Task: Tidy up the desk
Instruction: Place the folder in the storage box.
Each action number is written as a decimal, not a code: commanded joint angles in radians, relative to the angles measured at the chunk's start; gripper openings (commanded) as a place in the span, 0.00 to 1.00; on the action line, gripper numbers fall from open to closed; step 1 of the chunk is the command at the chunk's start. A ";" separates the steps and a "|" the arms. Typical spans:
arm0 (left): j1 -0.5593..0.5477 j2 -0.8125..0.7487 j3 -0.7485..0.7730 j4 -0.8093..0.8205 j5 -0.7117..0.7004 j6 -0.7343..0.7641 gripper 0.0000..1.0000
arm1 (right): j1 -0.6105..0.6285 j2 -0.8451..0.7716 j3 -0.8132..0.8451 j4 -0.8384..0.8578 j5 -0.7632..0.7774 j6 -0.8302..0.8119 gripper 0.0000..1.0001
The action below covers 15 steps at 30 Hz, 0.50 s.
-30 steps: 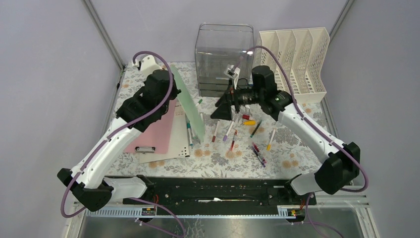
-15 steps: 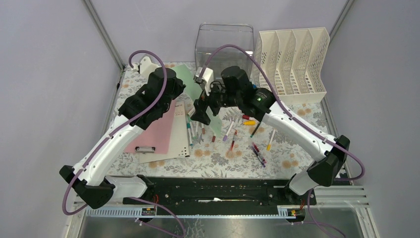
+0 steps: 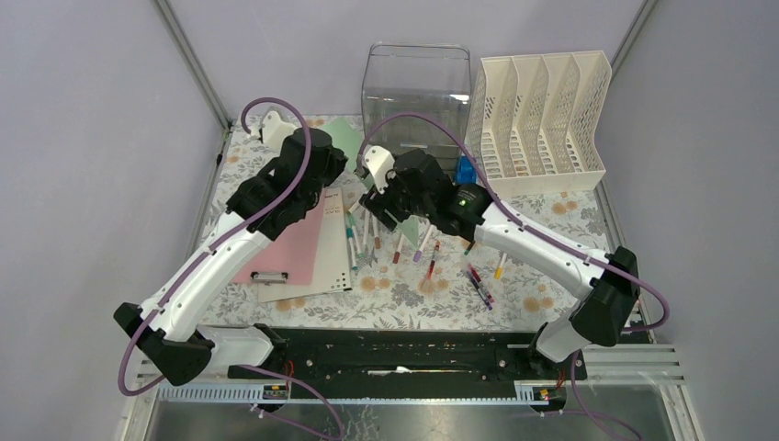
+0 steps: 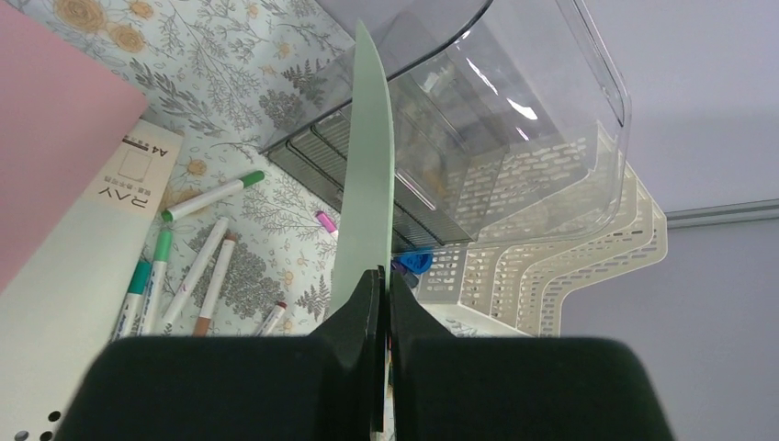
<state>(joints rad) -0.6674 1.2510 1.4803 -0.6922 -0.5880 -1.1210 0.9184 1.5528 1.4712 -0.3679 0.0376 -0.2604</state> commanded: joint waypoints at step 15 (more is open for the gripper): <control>-0.002 -0.261 -0.172 0.259 0.049 0.050 0.64 | -0.134 -0.093 0.096 -0.166 -0.115 -0.120 0.00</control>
<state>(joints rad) -0.6689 1.1088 1.3235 -0.5888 -0.5598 -1.1637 0.8810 1.5402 1.4776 -0.4194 0.0795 -0.3302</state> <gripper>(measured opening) 0.472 0.025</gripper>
